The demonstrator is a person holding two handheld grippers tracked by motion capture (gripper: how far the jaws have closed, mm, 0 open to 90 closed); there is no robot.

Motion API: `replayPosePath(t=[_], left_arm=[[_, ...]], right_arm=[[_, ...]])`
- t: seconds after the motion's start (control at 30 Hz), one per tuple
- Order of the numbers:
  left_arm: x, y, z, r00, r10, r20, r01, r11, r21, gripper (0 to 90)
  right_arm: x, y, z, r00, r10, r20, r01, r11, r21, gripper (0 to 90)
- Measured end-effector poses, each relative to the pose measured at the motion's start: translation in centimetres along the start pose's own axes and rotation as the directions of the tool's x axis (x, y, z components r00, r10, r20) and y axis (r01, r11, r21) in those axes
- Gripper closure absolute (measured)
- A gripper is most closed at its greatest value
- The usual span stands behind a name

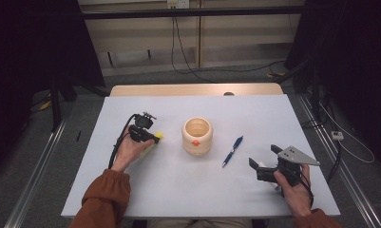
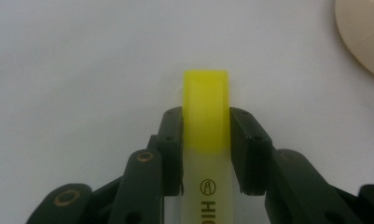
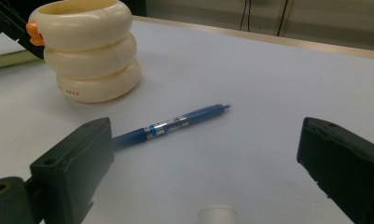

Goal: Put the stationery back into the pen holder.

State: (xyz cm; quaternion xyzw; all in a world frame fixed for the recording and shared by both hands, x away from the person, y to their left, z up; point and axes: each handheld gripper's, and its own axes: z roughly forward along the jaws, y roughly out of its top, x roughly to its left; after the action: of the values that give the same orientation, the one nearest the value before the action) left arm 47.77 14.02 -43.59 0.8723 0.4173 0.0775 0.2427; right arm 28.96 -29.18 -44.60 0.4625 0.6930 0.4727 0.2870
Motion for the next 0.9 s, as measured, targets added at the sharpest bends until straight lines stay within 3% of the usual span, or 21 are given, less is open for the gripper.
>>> replayPosePath(t=[0.27,0.37,0.53,0.83,0.9], left_arm=[[-0.1,0.0,-1.3,0.9995,-0.015,0.029,0.017,0.9958,-0.09,67.5],[-0.1,0.0,-1.8,0.9985,-0.016,0.051,0.023,0.991,-0.132,67.5],[-0.4,0.0,-2.7,0.9991,0.015,0.039,-0.007,0.9804,-0.197,67.5],[-1.0,0.0,-4.5,0.998,0.015,0.062,0.006,0.9455,-0.326,67.5],[-1.3,0.0,-4.7,0.998,0.015,0.061,0.008,0.9325,-0.361,67.5]], right_arm=[[0.0,0.0,0.0,1.0,0.002,0.0,-0.002,1.0,-0.002,3.6],[0.0,0.0,0.0,1.0,0.002,0.0,-0.002,1.0,-0.001,3.6],[0.0,0.0,0.0,1.0,0.004,0.0,-0.004,1.0,-0.002,3.6],[-0.1,0.0,-0.1,1.0,0.003,0.001,-0.003,1.0,-0.006,3.6],[-0.1,0.0,-0.1,1.0,0.002,0.0,-0.002,1.0,-0.005,3.6]])
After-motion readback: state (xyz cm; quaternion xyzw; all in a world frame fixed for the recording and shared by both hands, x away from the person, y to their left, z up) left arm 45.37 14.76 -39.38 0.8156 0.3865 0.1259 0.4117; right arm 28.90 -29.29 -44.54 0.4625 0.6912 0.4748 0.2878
